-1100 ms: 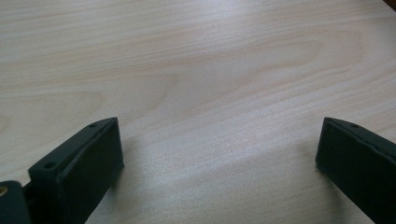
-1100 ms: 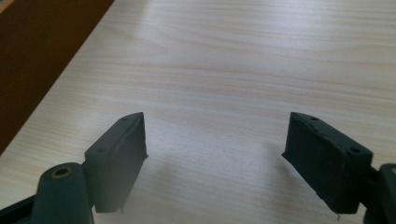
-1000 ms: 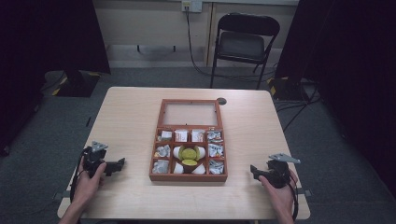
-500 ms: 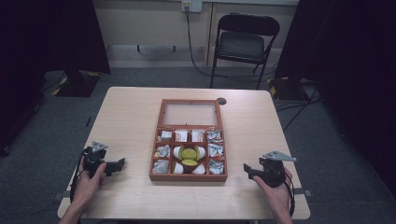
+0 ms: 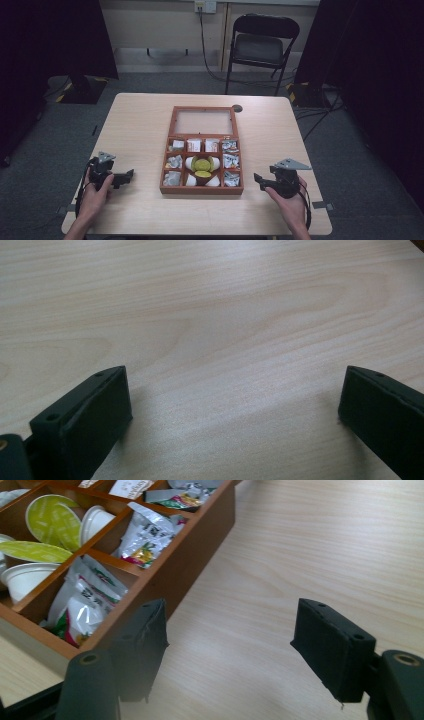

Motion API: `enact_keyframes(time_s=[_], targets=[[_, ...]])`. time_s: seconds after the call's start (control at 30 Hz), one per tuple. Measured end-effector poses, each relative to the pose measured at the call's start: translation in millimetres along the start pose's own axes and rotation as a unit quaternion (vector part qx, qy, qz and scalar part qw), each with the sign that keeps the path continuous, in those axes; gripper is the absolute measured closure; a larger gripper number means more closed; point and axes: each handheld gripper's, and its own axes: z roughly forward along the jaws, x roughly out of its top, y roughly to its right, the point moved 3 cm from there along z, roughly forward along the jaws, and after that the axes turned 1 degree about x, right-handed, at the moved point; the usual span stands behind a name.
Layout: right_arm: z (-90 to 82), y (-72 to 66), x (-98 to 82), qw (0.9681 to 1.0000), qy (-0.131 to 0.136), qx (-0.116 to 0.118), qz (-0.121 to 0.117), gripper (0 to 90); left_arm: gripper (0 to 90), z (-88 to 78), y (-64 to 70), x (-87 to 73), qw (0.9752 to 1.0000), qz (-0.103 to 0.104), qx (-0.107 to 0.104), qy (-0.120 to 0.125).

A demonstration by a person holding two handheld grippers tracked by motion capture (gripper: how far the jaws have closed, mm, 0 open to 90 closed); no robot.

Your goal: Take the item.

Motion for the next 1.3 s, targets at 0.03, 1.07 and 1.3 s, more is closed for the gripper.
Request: enact_keyframes(time_s=[0.03,1.07,1.3], targets=[[0.3,-2.2,1.2,1.0000,-0.002,0.004,-0.002,29.1,0.0,0.0,0.0,0.0,1.0000,0.000,0.000,0.000],[32.3,-66.0,47.5,0.9918,-0.001,0.115,-0.057,36.1,0.0,-0.1,0.0,0.0,1.0000,0.000,0.000,0.000],[43.1,-85.1,58.8,0.9876,-0.008,0.135,-0.080,39.9,0.0,0.0,0.0,0.0,1.0000,0.000,0.000,0.000]])
